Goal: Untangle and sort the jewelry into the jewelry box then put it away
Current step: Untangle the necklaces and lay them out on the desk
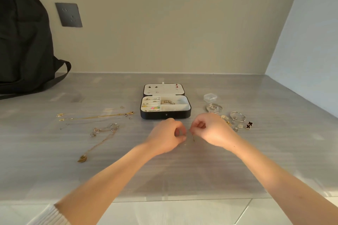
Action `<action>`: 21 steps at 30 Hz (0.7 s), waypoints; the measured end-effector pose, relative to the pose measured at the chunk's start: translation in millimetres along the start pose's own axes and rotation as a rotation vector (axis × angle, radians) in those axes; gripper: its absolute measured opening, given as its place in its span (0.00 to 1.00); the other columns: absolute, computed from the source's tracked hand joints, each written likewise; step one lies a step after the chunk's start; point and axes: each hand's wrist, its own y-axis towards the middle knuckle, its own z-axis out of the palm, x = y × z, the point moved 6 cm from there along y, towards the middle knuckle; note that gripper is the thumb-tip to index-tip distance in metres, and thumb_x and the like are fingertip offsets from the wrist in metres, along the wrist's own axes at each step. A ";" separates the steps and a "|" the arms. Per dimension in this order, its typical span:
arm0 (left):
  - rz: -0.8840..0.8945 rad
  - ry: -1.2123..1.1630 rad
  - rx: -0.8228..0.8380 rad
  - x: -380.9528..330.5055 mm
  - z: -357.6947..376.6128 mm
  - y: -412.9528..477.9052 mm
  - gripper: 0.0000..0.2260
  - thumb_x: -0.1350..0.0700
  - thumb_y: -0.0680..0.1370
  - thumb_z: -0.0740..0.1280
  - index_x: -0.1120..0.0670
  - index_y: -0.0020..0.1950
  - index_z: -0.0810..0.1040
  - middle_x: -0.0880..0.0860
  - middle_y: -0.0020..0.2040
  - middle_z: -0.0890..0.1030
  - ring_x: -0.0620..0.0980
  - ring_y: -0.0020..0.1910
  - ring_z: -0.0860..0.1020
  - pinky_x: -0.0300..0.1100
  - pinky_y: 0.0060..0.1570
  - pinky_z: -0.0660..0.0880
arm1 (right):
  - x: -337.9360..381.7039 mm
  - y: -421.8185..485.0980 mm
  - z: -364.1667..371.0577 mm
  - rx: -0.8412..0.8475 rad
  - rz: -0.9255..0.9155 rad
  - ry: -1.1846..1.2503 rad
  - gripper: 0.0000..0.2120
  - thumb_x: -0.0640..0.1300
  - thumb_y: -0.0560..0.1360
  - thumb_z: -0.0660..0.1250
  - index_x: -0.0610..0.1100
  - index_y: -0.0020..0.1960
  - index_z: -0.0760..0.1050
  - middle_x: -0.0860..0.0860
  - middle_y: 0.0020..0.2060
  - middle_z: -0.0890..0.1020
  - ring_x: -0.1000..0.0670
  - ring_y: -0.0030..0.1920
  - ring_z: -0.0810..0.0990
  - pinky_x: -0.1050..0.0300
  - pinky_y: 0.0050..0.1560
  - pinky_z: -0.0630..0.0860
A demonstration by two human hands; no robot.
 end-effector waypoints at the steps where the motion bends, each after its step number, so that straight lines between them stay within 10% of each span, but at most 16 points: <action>1: 0.011 -0.012 -0.002 -1.1 0.1 -0.3 0.06 0.52 0.74 0.69 0.50 0.50 0.80 0.49 0.45 0.74 0.47 0.43 0.73 0.43 0.46 0.72 | 1.7 -1.1 -3.6 -0.004 -0.014 0.065 0.06 0.41 0.73 0.68 0.48 0.37 0.76 0.52 0.35 0.79 0.51 0.38 0.77 0.61 0.36 0.70; 7: -0.016 -0.211 -0.013 -2.5 -1.7 -0.9 0.05 0.54 0.76 0.67 0.54 0.46 0.81 0.47 0.42 0.77 0.42 0.39 0.74 0.37 0.45 0.71 | 7.5 -6.9 -25.4 0.017 0.016 0.340 0.08 0.36 0.73 0.67 0.45 0.36 0.75 0.51 0.31 0.81 0.55 0.32 0.75 0.68 0.31 0.68; 13: -0.150 -0.891 0.000 -2.0 -18.5 -7.4 0.06 0.62 0.79 0.62 0.56 0.43 0.75 0.53 0.44 0.82 0.46 0.46 0.80 0.40 0.53 0.76 | 3.3 -13.5 -38.6 0.084 0.046 0.512 0.08 0.36 0.74 0.66 0.44 0.38 0.76 0.44 0.41 0.83 0.53 0.37 0.79 0.60 0.40 0.71; 21: -0.038 -0.830 0.207 -36.5 -5.9 -11.0 0.08 0.62 0.72 0.71 0.55 0.50 0.77 0.52 0.46 0.83 0.46 0.47 0.80 0.39 0.53 0.75 | 14.0 -19.7 -42.9 0.160 0.007 0.656 0.06 0.35 0.75 0.65 0.41 0.40 0.75 0.46 0.36 0.83 0.50 0.36 0.79 0.59 0.38 0.73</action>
